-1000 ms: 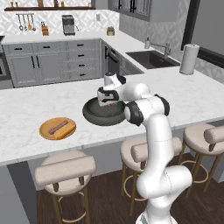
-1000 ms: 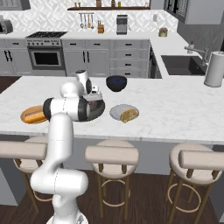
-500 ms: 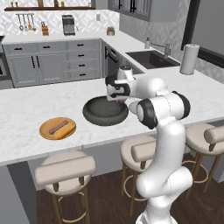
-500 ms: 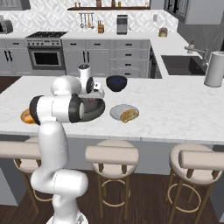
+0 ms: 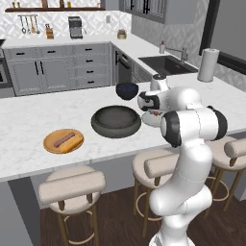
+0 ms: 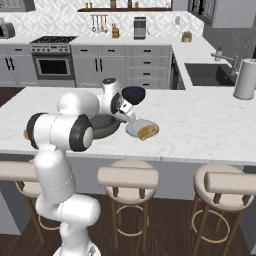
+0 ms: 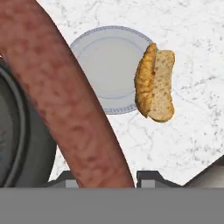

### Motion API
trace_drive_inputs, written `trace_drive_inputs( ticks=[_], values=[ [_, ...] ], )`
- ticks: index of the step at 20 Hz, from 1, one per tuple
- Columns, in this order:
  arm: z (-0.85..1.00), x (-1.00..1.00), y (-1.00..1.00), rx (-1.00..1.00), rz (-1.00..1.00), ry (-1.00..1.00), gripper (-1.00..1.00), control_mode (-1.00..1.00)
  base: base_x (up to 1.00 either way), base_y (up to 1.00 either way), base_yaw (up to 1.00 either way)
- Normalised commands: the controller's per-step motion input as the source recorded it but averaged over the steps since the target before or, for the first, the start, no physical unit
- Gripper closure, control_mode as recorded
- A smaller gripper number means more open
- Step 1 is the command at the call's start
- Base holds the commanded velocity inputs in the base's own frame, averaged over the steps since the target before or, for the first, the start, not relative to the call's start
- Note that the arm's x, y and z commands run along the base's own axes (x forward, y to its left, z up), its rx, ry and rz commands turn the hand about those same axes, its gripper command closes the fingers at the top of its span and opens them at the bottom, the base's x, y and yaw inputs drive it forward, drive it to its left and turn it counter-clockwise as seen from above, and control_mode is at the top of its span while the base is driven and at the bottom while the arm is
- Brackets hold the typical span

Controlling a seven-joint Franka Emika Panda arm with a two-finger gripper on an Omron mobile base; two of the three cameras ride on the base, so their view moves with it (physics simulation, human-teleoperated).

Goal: Place one bun and one sausage from the bowl on each plate.

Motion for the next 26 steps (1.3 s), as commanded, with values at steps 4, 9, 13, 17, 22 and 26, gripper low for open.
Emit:
trace_drive_inputs(
  ticks=[4, 9, 13, 17, 22, 26],
  values=[
    [-0.26, 0.32, -0.44, 0.04, -0.21, 0.1, 1.0, -1.0, 0.0, 0.0, 0.0],
    [-0.63, 0.86, -0.17, -0.06, 0.0, 0.0, 1.0, -1.0, 0.0, 0.0, 0.0],
    [-0.71, 0.95, -0.28, -0.03, 0.0, 0.0, 1.0, -1.0, 0.0, 0.0, 0.0],
    [-0.3, 0.6, -0.27, 0.0, 0.0, 0.0, -1.0, -1.0, 0.0, 0.0, 0.0],
    [0.07, 0.0, 0.0, 0.0, 0.0, 0.0, -1.0, -1.0, 0.0, 0.0, 0.0],
    [0.08, -0.4, 0.06, 0.01, 0.0, 0.0, -1.0, -1.0, 0.0, 0.0, 0.0]
  ],
)
